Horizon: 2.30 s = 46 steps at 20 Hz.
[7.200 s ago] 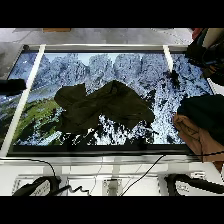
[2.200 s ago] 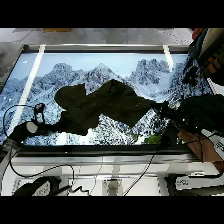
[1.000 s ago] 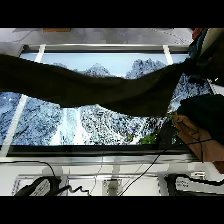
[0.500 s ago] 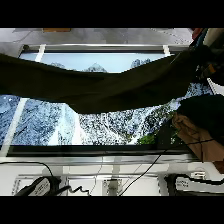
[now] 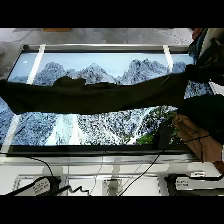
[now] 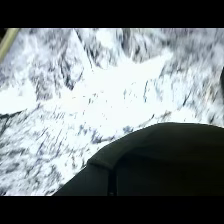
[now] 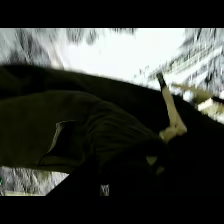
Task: Fold the clothes and pants, and hang the long-sleeved shirts on hangers.
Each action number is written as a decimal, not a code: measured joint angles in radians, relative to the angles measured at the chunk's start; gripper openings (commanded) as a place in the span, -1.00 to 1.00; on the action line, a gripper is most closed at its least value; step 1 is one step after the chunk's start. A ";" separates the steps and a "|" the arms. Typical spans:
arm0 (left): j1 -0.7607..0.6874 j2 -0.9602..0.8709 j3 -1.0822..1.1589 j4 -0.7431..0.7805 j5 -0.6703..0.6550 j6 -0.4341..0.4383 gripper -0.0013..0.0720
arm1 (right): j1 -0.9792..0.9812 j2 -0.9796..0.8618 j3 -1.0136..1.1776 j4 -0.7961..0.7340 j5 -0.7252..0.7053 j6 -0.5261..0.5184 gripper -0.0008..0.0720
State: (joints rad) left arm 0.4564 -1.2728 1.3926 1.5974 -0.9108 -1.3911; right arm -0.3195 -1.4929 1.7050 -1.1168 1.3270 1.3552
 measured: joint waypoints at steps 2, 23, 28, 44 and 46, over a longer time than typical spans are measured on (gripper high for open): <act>0.000 -0.005 0.004 0.058 -0.041 0.032 -0.92 | 0.001 0.013 -0.001 -0.029 0.112 -0.010 -0.89; 0.174 -0.157 -0.021 0.050 -0.220 -0.044 0.76 | 0.048 0.325 -0.386 -0.066 0.113 -0.042 -0.89; 0.407 -0.082 -0.248 -0.185 -0.220 0.029 0.76 | 0.048 0.327 -0.389 -0.066 0.079 -0.041 -0.89; 0.371 -0.245 -0.428 -0.615 0.190 0.318 0.07 | 0.048 0.327 -0.389 0.007 0.047 -0.037 -0.89; 0.348 -0.250 -0.427 -0.621 0.222 0.318 -0.42 | 0.048 0.327 -0.389 0.013 0.039 -0.035 -0.89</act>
State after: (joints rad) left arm 0.8047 -1.5230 0.9653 0.9768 -0.6884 -1.0733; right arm -0.2718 -1.1664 1.3159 -1.1034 1.3655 1.3197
